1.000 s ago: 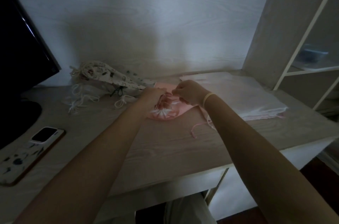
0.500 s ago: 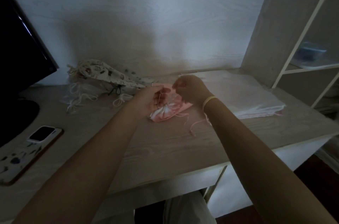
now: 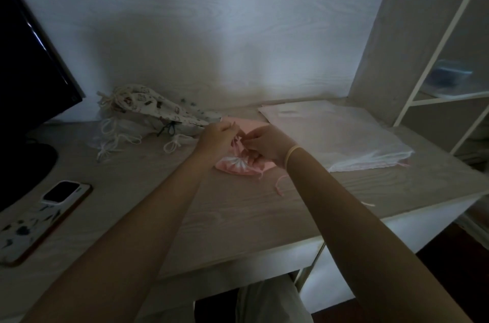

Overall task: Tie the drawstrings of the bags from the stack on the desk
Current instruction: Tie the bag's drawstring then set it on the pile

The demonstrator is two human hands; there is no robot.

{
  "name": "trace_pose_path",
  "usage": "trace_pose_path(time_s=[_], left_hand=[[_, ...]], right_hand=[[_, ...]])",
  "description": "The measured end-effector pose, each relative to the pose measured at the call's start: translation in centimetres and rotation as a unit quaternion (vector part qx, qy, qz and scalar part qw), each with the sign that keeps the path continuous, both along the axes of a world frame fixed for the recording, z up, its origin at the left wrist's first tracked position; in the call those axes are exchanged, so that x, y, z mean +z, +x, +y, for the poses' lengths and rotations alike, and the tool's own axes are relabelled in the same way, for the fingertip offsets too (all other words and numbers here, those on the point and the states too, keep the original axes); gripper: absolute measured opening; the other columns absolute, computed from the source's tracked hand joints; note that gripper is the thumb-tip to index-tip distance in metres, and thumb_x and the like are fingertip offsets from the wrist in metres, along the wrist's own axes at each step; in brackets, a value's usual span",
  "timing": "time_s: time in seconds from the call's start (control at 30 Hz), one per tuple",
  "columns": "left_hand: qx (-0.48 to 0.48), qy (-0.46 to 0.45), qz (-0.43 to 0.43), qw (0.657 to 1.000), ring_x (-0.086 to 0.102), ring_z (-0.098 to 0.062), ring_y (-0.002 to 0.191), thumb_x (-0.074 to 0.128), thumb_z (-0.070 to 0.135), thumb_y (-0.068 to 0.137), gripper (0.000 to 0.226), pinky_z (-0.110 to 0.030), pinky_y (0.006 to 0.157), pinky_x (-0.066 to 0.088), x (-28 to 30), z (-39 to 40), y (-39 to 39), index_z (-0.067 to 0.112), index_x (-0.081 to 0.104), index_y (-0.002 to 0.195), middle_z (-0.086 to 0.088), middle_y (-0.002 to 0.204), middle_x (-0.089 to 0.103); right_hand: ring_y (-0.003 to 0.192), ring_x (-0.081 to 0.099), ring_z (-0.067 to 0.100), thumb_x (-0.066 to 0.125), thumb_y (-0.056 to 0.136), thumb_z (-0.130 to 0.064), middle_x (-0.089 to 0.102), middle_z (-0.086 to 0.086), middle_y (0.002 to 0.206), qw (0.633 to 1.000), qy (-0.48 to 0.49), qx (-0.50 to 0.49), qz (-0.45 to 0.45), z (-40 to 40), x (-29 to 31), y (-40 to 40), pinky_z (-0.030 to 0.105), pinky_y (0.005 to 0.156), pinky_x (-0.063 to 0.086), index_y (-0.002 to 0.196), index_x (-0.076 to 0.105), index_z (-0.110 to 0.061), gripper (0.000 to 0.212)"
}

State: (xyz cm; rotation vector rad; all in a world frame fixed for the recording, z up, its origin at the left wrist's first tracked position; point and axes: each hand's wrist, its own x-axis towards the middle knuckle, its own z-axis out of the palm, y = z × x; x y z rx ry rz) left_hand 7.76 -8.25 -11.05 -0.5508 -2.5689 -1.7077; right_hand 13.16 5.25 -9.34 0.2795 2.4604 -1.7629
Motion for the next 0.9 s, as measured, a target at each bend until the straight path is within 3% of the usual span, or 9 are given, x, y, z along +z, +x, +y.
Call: trace_pose_path(time_s=[0.1, 0.2, 0.37, 0.47, 0.6, 0.77, 0.9], left_hand=[[-0.019, 0.066, -0.041, 0.997, 0.062, -0.022, 0.073, 0.056, 0.018, 0.092, 0.032, -0.04, 0.074, 0.05, -0.1, 0.0, 0.1, 0.025, 0.074, 0.067, -0.011, 0.076, 0.071], [-0.05, 0.175, -0.11, 0.977, 0.061, -0.021, 0.07, 0.051, 0.014, 0.096, 0.032, -0.033, 0.072, 0.049, 0.2, 0.4, 0.7, 0.01, 0.07, 0.07, -0.003, 0.069, 0.07], [-0.072, 0.216, -0.129, 0.965, 0.057, -0.022, 0.069, 0.041, 0.017, 0.1, 0.053, -0.031, 0.067, 0.042, 0.4, -0.2, 0.6, 0.014, 0.069, 0.055, -0.008, 0.066, 0.066], [-0.031, 0.256, -0.161, 0.953, 0.059, -0.024, 0.069, 0.043, 0.015, 0.099, 0.048, -0.032, 0.072, 0.045, 0.2, -0.5, 0.2, 0.007, 0.061, 0.055, -0.006, 0.061, 0.067], [0.003, 0.265, -0.185, 0.946, 0.065, -0.019, 0.069, 0.042, 0.02, 0.1, 0.045, -0.029, 0.072, 0.047, -0.2, -0.7, 0.1, 0.006, 0.051, 0.058, -0.002, 0.067, 0.07], [0.024, 0.283, -0.2, 0.938, 0.066, -0.018, 0.068, 0.045, 0.021, 0.099, 0.043, -0.027, 0.068, 0.049, -0.1, -0.7, 0.1, 0.007, 0.051, 0.059, -0.001, 0.063, 0.07], [0.032, 0.243, -0.209, 0.947, 0.065, -0.016, 0.069, 0.046, 0.023, 0.099, 0.045, -0.027, 0.066, 0.048, -0.2, -0.6, -0.3, 0.007, 0.055, 0.058, 0.002, 0.062, 0.071]], right_hand=[[0.054, 0.056, 0.016, 0.054, 0.089, 0.002, 0.061, 0.013, 0.077, 0.998, -0.023, 0.039, -0.032, 0.4, -0.2, 0.1, 0.026, 0.052, 0.052, 0.117, 0.06, -0.003, 0.029], [0.055, 0.052, 0.017, 0.05, 0.087, 0.008, 0.06, 0.016, 0.086, 0.995, -0.066, 0.058, -0.035, 0.5, -0.8, -0.5, 0.032, 0.057, 0.049, 0.128, 0.055, -0.012, 0.046], [0.048, 0.053, 0.02, 0.061, 0.088, 0.0, 0.058, 0.013, 0.07, 0.996, -0.094, -0.001, 0.009, 0.5, -1.6, -0.9, 0.031, 0.047, 0.052, 0.089, 0.061, 0.0, 0.001], [0.048, 0.05, 0.021, 0.056, 0.09, -0.004, 0.056, 0.012, 0.072, 0.985, -0.165, -0.054, 0.014, 1.1, -1.4, -1.1, 0.028, 0.045, 0.045, 0.08, 0.059, -0.001, 0.011], [0.043, 0.042, 0.015, 0.055, 0.089, -0.016, 0.051, 0.006, 0.063, 0.975, -0.15, -0.158, 0.041, 2.0, -1.1, -1.5, 0.02, 0.044, 0.032, 0.066, 0.055, -0.01, 0.023], [0.052, 0.046, 0.015, 0.056, 0.089, -0.021, 0.052, 0.004, 0.063, 0.939, -0.222, -0.252, 0.071, 3.0, -0.9, -1.8, 0.023, 0.051, 0.036, 0.067, 0.054, -0.013, 0.024], [0.059, 0.054, 0.018, 0.055, 0.09, -0.019, 0.052, 0.005, 0.062, 0.878, -0.373, -0.282, 0.104, 3.5, -0.9, -1.6, 0.028, 0.062, 0.048, 0.063, 0.051, -0.012, 0.029]])
